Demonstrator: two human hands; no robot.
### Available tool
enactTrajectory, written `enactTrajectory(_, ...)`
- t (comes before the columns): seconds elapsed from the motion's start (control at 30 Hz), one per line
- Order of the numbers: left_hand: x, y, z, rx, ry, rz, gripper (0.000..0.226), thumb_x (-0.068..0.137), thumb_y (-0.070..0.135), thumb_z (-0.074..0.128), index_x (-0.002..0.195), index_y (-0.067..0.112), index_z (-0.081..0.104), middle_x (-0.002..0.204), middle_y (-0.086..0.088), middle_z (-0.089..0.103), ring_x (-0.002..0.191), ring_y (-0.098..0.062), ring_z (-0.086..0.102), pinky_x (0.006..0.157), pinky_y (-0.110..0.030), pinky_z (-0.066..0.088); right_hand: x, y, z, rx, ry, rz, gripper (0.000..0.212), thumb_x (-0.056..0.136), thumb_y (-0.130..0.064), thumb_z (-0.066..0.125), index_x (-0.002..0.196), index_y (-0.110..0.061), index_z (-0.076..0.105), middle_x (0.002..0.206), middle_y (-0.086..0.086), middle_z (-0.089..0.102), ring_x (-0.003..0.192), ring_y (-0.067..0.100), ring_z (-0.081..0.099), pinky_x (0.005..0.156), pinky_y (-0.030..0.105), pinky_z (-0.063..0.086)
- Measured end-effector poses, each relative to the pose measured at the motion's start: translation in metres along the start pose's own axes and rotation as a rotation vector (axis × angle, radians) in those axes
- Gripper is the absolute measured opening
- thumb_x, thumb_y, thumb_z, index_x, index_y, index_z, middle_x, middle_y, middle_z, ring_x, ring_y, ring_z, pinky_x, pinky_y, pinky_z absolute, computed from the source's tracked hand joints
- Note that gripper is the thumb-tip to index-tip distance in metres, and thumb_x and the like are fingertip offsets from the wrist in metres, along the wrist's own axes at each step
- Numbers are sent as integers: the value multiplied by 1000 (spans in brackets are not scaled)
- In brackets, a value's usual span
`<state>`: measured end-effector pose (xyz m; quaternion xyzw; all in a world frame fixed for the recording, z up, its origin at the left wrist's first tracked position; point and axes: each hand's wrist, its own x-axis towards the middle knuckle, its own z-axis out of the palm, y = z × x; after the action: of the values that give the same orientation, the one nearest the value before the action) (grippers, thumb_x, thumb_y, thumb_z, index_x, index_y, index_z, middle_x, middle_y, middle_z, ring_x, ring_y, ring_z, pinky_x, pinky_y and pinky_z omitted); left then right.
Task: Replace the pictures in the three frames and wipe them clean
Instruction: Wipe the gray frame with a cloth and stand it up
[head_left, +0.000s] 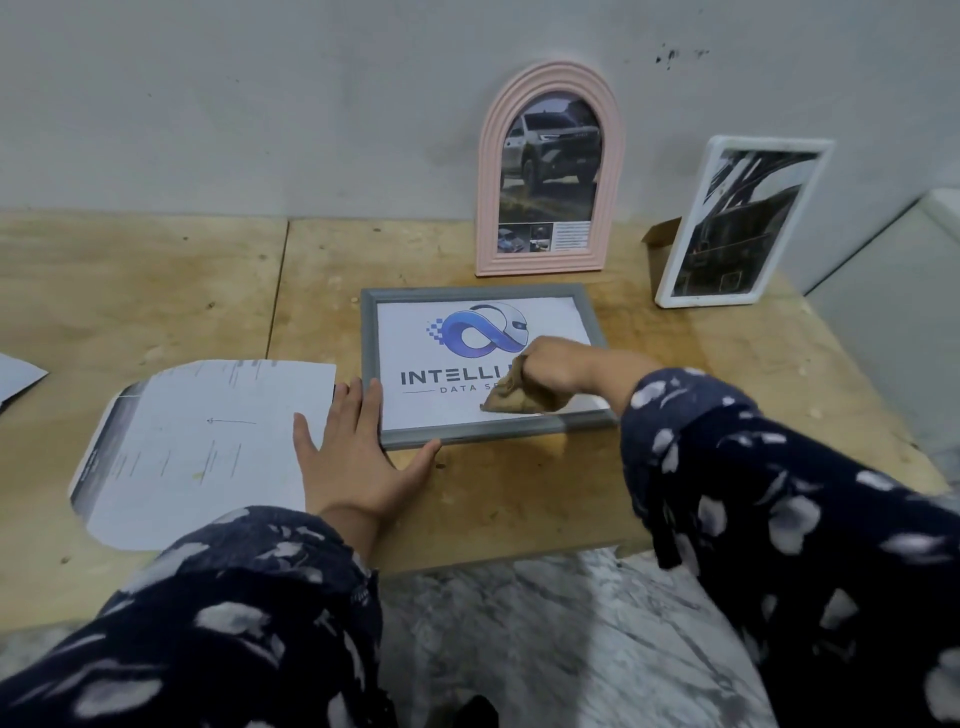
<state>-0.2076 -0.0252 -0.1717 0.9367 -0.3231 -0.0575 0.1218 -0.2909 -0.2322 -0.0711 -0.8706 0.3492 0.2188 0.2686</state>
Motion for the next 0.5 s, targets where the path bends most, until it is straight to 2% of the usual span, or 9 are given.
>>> enactTrajectory(0.07, 1, 1, -1, -17, 0, 1, 94, 80, 81, 28, 154, 27, 6, 162, 5, 5, 149, -11, -3, 118, -49, -8, 6, -3, -25, 13, 44, 41, 23, 92, 0, 42, 88, 5, 64, 99, 18, 58, 81, 28, 55, 69, 25, 46)
enactTrajectory(0.13, 2, 0, 0, -20, -3, -4, 94, 80, 81, 29, 154, 27, 5, 162, 6, 4, 148, -10, -4, 118, -48, -9, 18, -4, -48, 48, 198, 18, 25, 92, 0, 41, 79, -2, 63, 93, 16, 61, 89, 30, 58, 71, 29, 46)
enactTrajectory(0.17, 2, 0, 1, -16, -5, -5, 94, 80, 81, 28, 154, 27, 5, 162, 6, 4, 148, -9, -4, 118, -48, -9, 26, -4, -57, 95, 264, -2, 26, 90, 0, 39, 82, 0, 64, 93, 16, 63, 93, 32, 59, 73, 31, 48)
enactTrajectory(0.23, 1, -1, 1, -20, -1, -9, 95, 79, 82, 26, 154, 28, 4, 162, 7, 3, 148, -8, -5, 118, -47, -10, 44, -5, -65, 92, 365, -63, 32, 89, -1, 38, 101, 4, 67, 111, 20, 64, 107, 35, 57, 89, 37, 49)
enactTrajectory(0.27, 0, -1, 1, -26, 2, -12, 96, 77, 83, 24, 154, 28, 3, 162, 7, 3, 148, -7, -5, 118, -46, -11, 50, -5, -62, 80, 379, -84, 35, 89, -1, 39, 108, 0, 68, 122, 18, 62, 114, 34, 55, 97, 36, 45)
enactTrajectory(0.37, 2, -1, 2, -27, 23, -13, 99, 74, 84, 21, 154, 28, 6, 162, 6, 6, 148, -7, -3, 117, -44, -11, 68, 5, -40, -15, 337, -106, 39, 90, -4, 41, 123, -9, 62, 132, 12, 59, 121, 32, 52, 102, 36, 42)
enactTrajectory(0.4, 3, -1, 2, -22, 33, -8, 99, 74, 85, 20, 154, 28, 8, 162, 6, 8, 148, -8, -1, 117, -44, -10, 75, 12, -30, -79, 291, -103, 43, 91, -5, 44, 133, -8, 53, 138, 13, 53, 126, 33, 49, 102, 39, 41)
enactTrajectory(0.47, 3, -1, 5, -13, 39, -6, 100, 73, 85, 18, 154, 27, 11, 162, 5, 11, 148, -9, 2, 117, -45, -9, 84, 21, -8, -221, 169, -84, 66, 90, -2, 51, 150, -9, 25, 158, 11, 21, 143, 31, 26, 110, 42, 35)
enactTrajectory(0.5, 4, -2, 5, -7, 37, -5, 101, 72, 85, 17, 154, 27, 12, 161, 4, 12, 148, -9, 2, 117, -45, -8, 85, 23, -1, -273, 161, -105, 73, 89, 1, 51, 152, -12, 15, 161, 7, 8, 147, 29, 14, 113, 43, 30)
